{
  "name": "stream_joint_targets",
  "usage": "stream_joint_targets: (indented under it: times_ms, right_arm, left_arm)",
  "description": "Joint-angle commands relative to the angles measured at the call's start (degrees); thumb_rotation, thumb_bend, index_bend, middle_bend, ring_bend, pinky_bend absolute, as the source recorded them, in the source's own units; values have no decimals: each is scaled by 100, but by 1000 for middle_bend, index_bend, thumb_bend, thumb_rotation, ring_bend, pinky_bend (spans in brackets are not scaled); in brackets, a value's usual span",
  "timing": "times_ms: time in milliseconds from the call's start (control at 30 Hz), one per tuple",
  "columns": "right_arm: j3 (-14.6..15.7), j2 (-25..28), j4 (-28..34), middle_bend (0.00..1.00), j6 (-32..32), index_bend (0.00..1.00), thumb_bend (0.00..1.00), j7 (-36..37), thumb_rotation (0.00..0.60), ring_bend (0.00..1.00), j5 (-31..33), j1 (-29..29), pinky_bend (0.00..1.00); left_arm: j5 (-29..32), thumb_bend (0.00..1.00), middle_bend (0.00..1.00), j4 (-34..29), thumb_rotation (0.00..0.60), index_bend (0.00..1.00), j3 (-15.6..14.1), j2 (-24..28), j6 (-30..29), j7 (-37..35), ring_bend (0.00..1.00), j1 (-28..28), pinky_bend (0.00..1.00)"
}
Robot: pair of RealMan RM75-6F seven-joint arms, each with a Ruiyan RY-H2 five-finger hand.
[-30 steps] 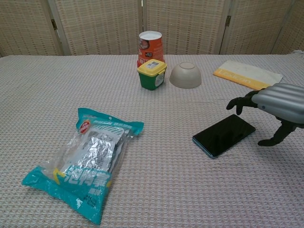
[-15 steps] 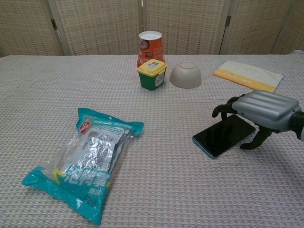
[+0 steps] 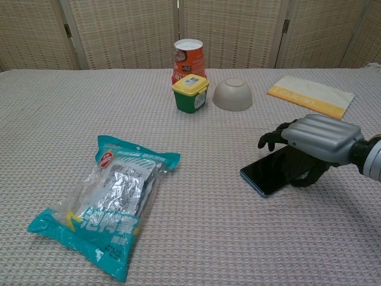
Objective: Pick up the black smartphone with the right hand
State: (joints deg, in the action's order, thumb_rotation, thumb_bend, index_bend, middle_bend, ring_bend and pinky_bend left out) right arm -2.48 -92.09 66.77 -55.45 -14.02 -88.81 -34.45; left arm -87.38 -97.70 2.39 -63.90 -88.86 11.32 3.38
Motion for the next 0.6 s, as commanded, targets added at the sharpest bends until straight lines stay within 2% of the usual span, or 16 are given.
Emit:
stream_joint_targets:
  times_ms: [33,600]
  right_arm:
    - [17,-24,-38,289,9,234,110,37,600,214,12,-20,300]
    - [32,-9,-37,283,209,263,134,10,600,211,105,-258,300]
  left_arm:
    - [2,198,328,-4,600,397,5,4,-2,-4,270,1,257]
    - [10,198,328,-6,600,397,15,48,-35,-79,270,-25,257]
